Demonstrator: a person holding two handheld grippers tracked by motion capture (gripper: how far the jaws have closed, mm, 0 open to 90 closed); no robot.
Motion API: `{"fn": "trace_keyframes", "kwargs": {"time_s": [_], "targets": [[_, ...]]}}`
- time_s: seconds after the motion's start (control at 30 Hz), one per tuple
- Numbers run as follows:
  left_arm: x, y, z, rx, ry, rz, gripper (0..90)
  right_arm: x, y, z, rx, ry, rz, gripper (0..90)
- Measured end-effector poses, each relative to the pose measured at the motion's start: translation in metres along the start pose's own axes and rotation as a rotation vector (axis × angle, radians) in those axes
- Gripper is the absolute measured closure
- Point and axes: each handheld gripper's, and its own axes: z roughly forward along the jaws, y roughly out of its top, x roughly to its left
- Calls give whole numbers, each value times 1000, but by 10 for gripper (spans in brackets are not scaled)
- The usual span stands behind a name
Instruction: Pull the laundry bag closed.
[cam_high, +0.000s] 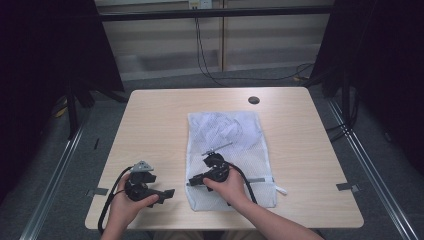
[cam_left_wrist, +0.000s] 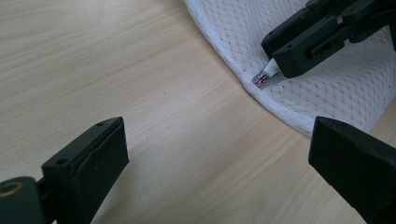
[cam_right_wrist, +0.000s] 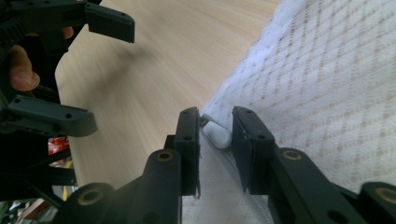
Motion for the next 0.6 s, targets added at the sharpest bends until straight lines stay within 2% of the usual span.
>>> {"fn": "trace_keyframes", "kwargs": {"time_s": [0.47,0.53,0.6], "targets": [[-4,-1,4,5,-8,-2,44,2,1,4,4,16,1,771],[-3,-1,4,7,-8,-1,45,2,2,5,8,21,-1,786],[-4,-1,3,8,-7,-2,45,2,2,6,25,23,-5,848]]}}
